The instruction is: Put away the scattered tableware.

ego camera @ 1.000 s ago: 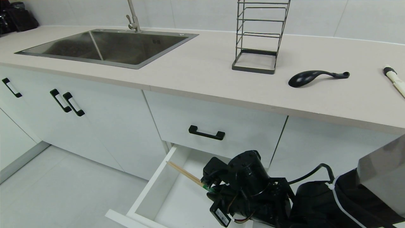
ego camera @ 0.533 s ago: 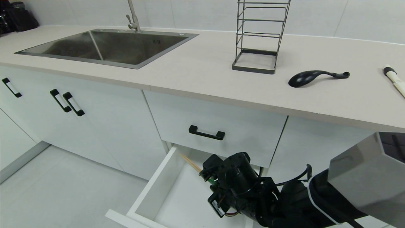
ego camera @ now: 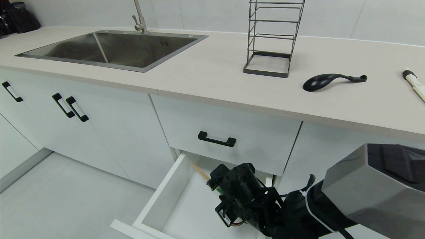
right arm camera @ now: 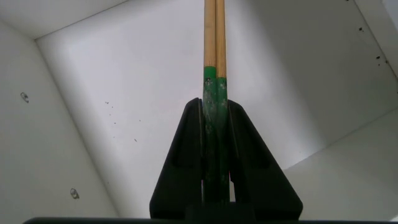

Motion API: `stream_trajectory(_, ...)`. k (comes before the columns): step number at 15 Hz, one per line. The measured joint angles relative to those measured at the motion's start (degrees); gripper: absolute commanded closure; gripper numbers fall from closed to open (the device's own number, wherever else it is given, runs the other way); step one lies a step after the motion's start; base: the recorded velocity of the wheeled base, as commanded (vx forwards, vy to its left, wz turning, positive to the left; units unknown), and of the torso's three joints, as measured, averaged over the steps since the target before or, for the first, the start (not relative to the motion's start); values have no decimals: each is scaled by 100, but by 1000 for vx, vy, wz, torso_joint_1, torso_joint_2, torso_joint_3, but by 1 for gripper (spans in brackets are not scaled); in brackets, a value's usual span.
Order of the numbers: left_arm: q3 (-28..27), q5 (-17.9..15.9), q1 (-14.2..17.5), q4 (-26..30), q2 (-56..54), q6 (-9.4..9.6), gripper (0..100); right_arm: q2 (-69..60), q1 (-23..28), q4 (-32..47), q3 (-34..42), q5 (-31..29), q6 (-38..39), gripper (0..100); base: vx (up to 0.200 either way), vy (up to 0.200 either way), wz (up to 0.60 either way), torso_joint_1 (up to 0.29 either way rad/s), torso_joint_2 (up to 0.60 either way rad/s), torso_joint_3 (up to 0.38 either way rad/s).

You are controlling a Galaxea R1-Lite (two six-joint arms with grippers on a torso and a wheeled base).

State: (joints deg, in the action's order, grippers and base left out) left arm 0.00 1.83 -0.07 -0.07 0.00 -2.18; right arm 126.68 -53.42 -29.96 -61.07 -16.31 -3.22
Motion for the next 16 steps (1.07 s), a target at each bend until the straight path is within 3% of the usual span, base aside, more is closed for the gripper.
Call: stream_trajectory(16,0,5,-4,0,0,0,0,809,98,0,-529,15,-28,100,0,0,0,0,0,0)
